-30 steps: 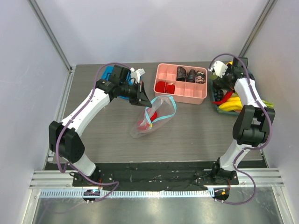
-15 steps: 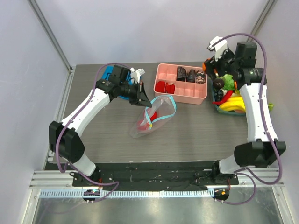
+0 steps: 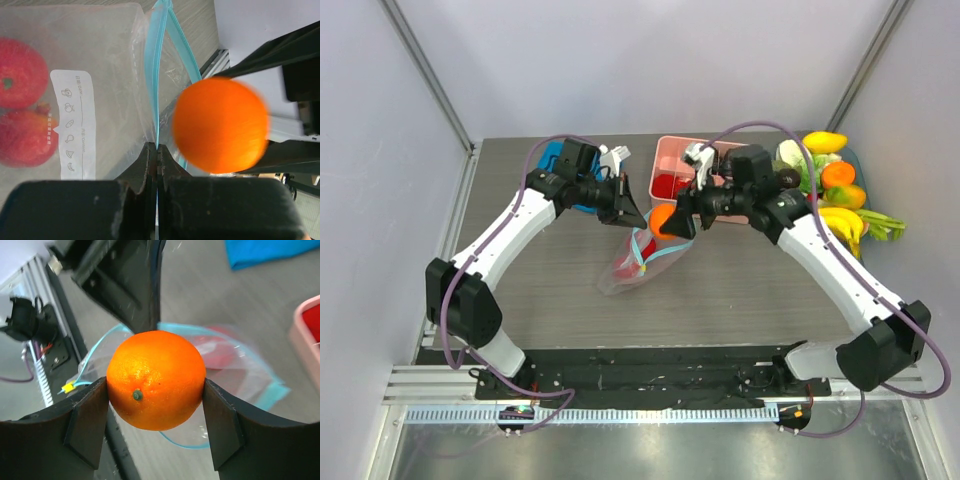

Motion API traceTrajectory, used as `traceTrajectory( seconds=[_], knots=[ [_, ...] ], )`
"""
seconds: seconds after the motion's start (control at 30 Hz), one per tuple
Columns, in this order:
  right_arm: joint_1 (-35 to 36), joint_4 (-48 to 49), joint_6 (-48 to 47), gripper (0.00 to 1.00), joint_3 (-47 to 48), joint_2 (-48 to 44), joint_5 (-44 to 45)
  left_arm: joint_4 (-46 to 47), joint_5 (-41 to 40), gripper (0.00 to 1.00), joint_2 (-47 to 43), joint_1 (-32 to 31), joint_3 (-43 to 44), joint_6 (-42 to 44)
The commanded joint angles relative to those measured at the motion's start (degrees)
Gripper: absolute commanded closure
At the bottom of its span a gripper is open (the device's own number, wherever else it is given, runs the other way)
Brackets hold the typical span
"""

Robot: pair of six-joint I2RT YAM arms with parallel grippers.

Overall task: Place the food in the zip-top bag and seal the zipper
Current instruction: Place the fake fruit in the zipper food storage bag, then pick up the fake fruit from the bin.

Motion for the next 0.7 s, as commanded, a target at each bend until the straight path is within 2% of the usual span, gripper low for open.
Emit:
traceTrajectory(
  seconds=[0.0, 0.03, 0.13, 0.27, 0.37, 0.5, 0.67],
  knots=[
    [4.0, 3.0, 1.4, 0.44, -2.6, 0.4, 0.5, 2.1, 1.8, 1.0, -1.2, -0.1, 1.5, -0.6],
    [4.4, 2.3, 0.8, 0.27, -2.7, 0.4, 0.8, 2.1, 1.8, 1.0, -1.2, -0.1, 1.6, -0.7],
    [4.6, 0.2, 0.5, 0.01, -0.8, -0.2, 3.5, 1.8, 1.5, 1.0, -1.5, -0.1, 1.6, -0.4],
    [1.7, -3.6, 0.8, 0.0, 3.4, -0.8, 6.9, 1.6, 1.1, 1.0, -1.7, -0.1, 1.5, -0.2],
    [-5.7, -9.6, 0.6, 0.0, 8.6, 2.4, 5.1, 1.2, 1.2, 1.0, -1.5, -0.1, 1.8, 0.0],
    [-21.0, -17.9, -2.7, 0.0, 17.5, 7.3, 4.3, 1.1, 1.0, 1.0, -1.6, -0.1, 2.1, 0.1],
    [-35.7, -25.5, -9.2, 0.0, 27.4, 13.1, 9.1, 0.6, -0.1, 1.0, -2.0, -0.1, 2.2, 1.0]
  ],
)
